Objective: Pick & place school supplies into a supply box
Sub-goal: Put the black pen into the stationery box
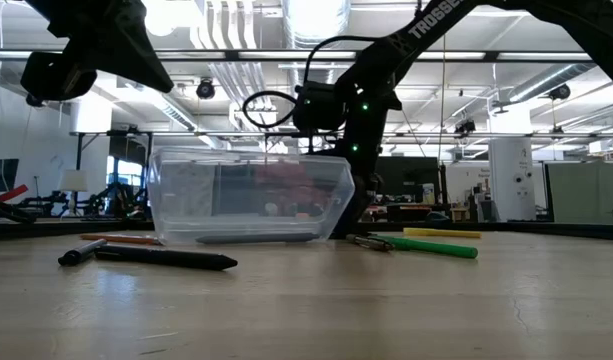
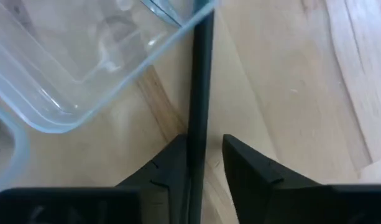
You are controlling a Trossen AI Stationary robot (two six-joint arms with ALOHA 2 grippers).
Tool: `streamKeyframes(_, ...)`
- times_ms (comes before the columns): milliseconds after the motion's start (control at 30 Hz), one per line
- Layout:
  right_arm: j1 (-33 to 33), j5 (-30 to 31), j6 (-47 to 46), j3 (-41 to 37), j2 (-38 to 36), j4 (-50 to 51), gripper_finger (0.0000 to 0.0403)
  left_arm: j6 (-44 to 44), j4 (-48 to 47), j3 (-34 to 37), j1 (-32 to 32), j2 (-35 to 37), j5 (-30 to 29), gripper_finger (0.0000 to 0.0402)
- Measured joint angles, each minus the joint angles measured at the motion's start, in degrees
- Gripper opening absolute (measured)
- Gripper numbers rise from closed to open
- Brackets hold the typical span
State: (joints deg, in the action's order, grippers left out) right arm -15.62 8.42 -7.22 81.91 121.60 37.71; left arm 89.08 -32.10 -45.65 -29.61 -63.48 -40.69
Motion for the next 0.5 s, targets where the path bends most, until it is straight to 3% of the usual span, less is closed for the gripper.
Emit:
streamKeyframes(167, 0.0, -0.1, 1.7, 0.7, -0.5, 0.8, 0.0024, 0.0, -0.3, 0.0, 0.0, 0.0, 0.0, 0.0)
streamKeyframes(333, -0.2, 0.0, 2.9, 0.9, -0.5, 2.4, 0.0017, 0.0, -0.3, 0.0, 0.0, 0.0, 0.0, 0.0)
streamKeyframes(500, -1.2, -4.7, 1.3, 0.8, -1.1, 4.6, 0.0014, 0.0, 0.1, 0.0, 0.0, 0.0, 0.0, 0.0)
